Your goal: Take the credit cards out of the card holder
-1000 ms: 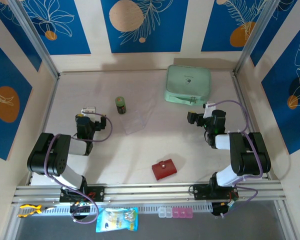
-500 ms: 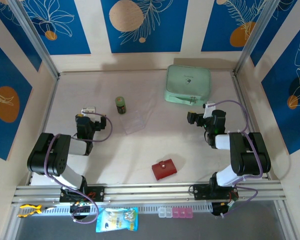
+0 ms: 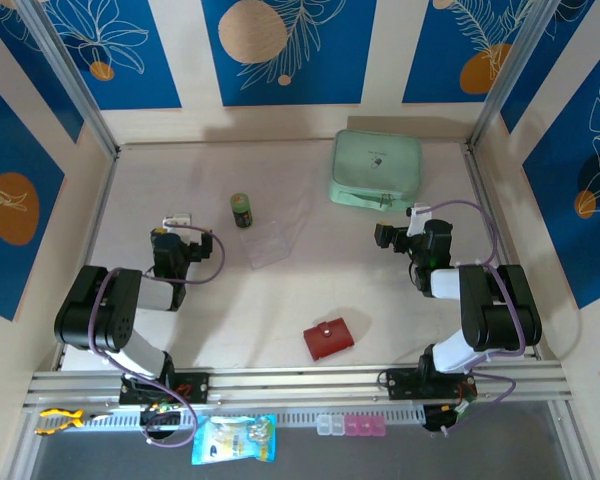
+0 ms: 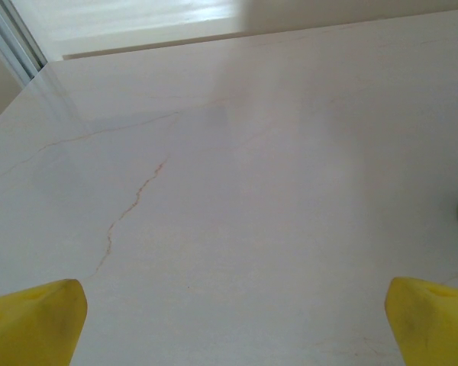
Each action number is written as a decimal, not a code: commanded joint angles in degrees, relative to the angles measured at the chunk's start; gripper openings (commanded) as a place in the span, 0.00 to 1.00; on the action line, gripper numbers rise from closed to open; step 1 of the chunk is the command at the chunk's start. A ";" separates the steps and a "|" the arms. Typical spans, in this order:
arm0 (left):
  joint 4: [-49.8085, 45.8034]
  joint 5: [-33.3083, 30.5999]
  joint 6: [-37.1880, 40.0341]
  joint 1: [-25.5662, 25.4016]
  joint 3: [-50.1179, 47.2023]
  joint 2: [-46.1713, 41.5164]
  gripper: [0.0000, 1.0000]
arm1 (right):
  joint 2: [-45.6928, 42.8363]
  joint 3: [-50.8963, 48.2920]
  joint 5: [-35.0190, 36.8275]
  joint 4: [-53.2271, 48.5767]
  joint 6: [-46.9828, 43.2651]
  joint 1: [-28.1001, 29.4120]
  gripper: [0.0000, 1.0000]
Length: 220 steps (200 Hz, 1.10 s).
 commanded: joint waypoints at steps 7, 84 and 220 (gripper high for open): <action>0.74 1.01 0.27 0.61 0.81 -0.18 1.00 | -0.03 0.58 -1.04 1.06 -0.66 -0.26 0.99; -3.97 0.47 0.19 0.56 2.08 -3.18 1.00 | -3.63 7.55 1.64 -14.40 -1.03 1.15 0.99; -58.72 -1.81 -18.65 -0.92 21.75 -17.50 1.00 | -19.12 12.85 4.67 -43.16 6.19 5.71 0.95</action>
